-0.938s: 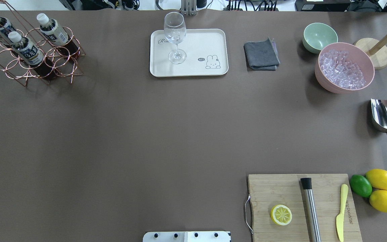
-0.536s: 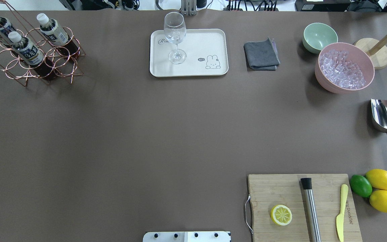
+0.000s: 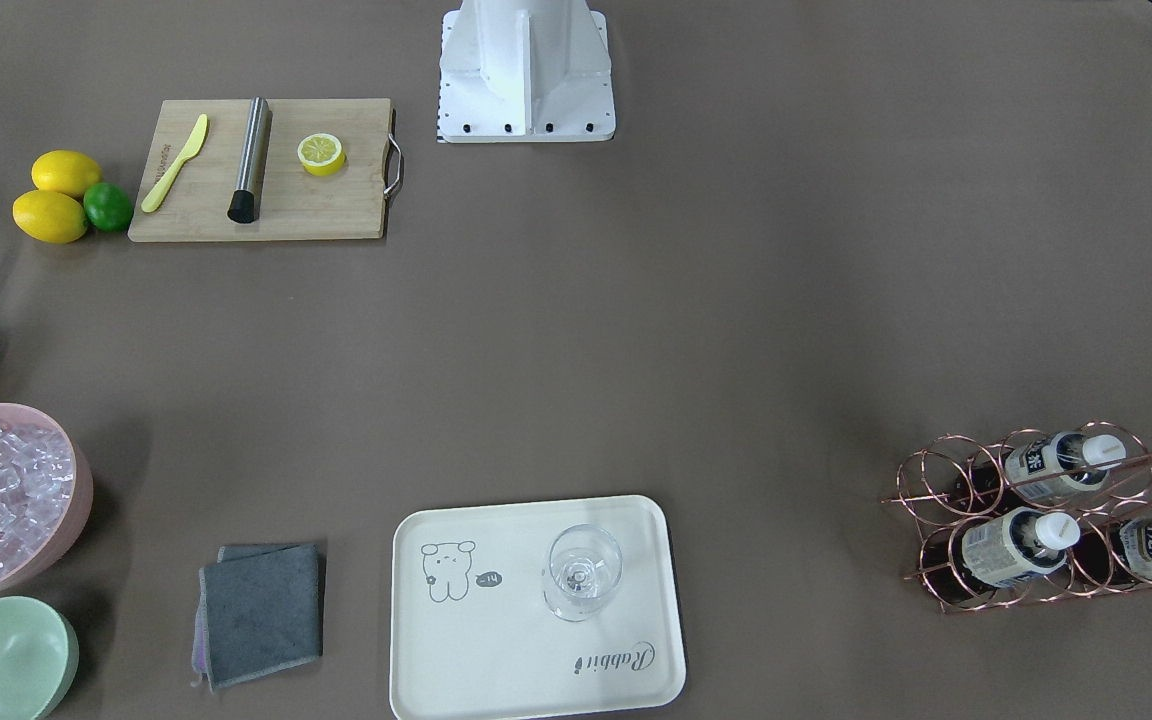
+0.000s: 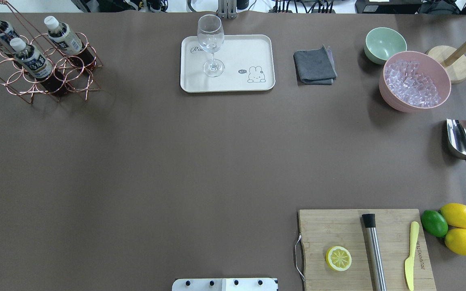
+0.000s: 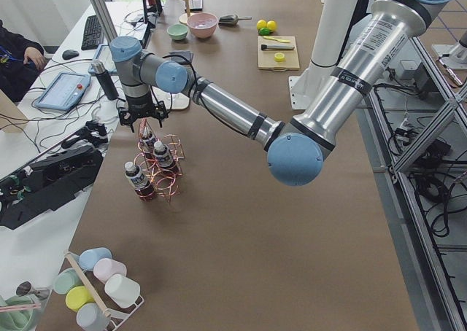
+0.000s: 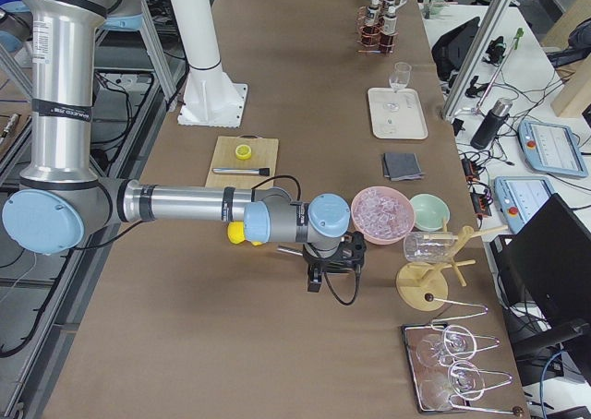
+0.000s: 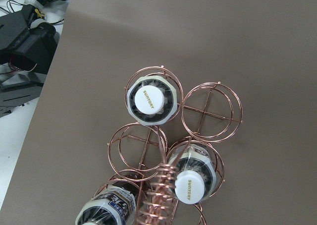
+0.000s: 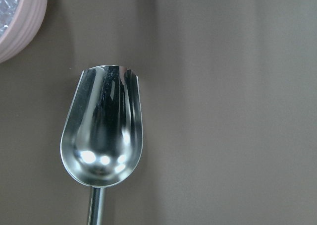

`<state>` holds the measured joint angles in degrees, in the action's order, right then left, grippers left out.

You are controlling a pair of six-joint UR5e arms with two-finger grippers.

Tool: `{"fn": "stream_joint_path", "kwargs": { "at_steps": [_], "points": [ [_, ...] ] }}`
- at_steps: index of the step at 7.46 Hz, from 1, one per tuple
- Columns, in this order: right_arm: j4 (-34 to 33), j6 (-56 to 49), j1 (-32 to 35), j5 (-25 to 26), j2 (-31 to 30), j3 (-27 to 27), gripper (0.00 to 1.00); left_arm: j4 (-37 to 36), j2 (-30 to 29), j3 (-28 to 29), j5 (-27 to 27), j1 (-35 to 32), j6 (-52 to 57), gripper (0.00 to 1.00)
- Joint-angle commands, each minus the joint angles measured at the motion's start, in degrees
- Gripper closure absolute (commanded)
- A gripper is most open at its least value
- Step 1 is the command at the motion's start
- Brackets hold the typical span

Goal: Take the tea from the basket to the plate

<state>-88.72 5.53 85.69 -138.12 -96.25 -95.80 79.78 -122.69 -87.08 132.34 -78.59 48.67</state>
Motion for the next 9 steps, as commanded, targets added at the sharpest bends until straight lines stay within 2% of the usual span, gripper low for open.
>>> {"fn": "stream_joint_path", "kwargs": {
  "at_steps": [1, 2, 3, 4, 7, 8, 9],
  "points": [
    [-0.05, 0.00, 0.00, -0.22, -0.52, 0.09, 0.00, 0.03, -0.89, 2.09, 0.11, -0.07, 2.05, 0.17],
    [-0.05, 0.09, 0.00, -0.22, -0.08, -0.18, 0.00, 0.03, -0.89, 2.09, 0.11, -0.42, 2.05, 0.57],
    [-0.05, 0.09, -0.70, -0.40, 0.62, -0.53, 0.00, 0.03, -1.15, 2.01, 0.20, -0.86, 2.13, 0.90],
    [-0.05, 0.09, -0.62, -1.01, 0.01, -0.36, 0.00, -0.15, -1.59, 2.01, 0.20, -1.73, 2.22, 1.00],
    [-0.05, 0.09, -0.62, -1.19, -0.08, -0.35, 0.00, -1.28, -1.68, 1.05, 0.29, -2.01, 2.75, 1.00],
    [-0.13, 0.09, -0.70, -1.19, -0.34, -0.09, 0.00, -5.38, -2.55, -1.14, 0.29, -2.53, 5.10, 1.00],
    [-0.13, 0.09, -0.62, -1.28, -1.21, -0.18, 0.00, -12.56, -2.82, -6.81, 0.20, -2.71, 5.21, 1.00]
  ]
}}
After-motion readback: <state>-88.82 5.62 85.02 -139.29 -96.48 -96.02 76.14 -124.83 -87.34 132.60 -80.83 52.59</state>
